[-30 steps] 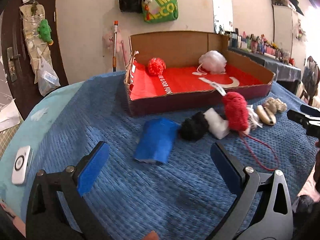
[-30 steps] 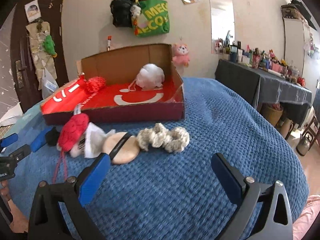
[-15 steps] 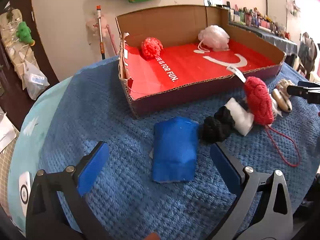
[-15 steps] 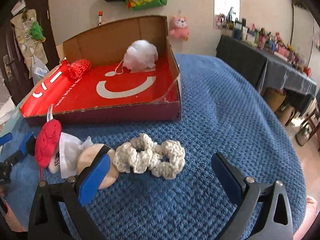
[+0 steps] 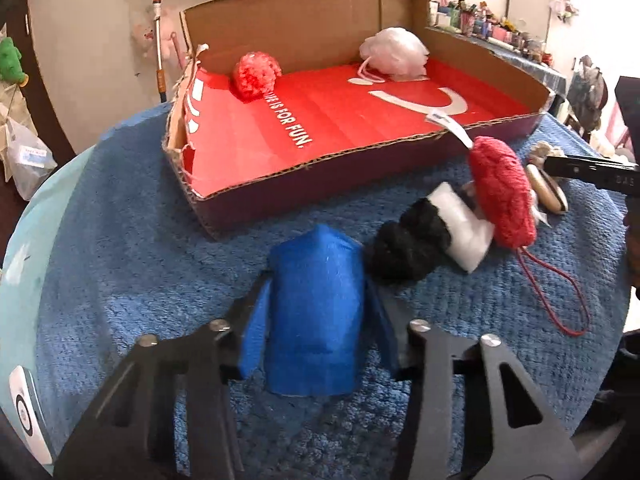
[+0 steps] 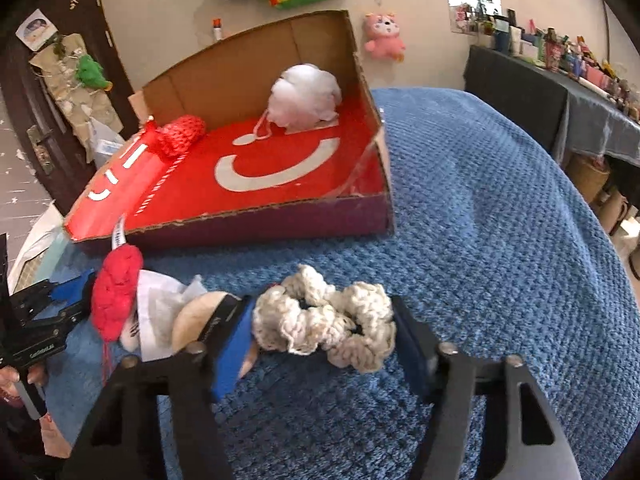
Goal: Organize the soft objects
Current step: 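Carry the blue cloth and cream scrunchie into the box and lower them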
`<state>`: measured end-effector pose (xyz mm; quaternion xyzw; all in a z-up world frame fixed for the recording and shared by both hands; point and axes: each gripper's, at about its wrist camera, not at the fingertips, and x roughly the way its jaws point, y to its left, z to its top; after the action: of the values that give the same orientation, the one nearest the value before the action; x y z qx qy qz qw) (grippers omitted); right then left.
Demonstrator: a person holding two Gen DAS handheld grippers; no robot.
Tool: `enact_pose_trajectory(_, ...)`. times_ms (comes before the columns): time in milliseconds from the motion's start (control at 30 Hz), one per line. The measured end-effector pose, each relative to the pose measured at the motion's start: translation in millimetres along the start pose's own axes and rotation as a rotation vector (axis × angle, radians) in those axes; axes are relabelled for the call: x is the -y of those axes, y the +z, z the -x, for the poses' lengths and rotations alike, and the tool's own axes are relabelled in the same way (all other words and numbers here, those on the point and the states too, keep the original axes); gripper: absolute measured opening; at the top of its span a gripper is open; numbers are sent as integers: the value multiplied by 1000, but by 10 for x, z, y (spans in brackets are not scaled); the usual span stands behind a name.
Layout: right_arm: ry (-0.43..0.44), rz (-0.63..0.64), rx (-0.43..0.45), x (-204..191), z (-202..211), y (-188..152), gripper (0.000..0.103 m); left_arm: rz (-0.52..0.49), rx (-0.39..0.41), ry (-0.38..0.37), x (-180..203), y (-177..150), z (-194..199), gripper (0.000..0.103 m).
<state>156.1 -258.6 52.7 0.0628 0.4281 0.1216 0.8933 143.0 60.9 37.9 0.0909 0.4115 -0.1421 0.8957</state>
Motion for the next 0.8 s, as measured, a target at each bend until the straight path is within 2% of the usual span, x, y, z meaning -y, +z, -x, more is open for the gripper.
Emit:
enact_pose_trajectory(67, 31, 6, 3, -18, 12, -4, 46, 7, 12, -31, 18, -25, 42, 24)
enact_pose_trajectory(200, 37, 27, 34, -69, 101, -16, 39, 46, 30, -52, 26, -42, 114, 20)
enact_pose_trajectory(433, 75, 55, 126, -225, 442, 47, 38, 88, 123, -78, 22, 32, 436, 20)
enact_pose_trajectory(567, 90, 85, 173, -348, 606, 89, 38, 88, 154, -64, 28, 70, 522, 20)
enact_pose_trajectory(800, 102, 91, 159, -416, 575, 72, 38, 98, 157, -77, 16, 71, 561, 20)
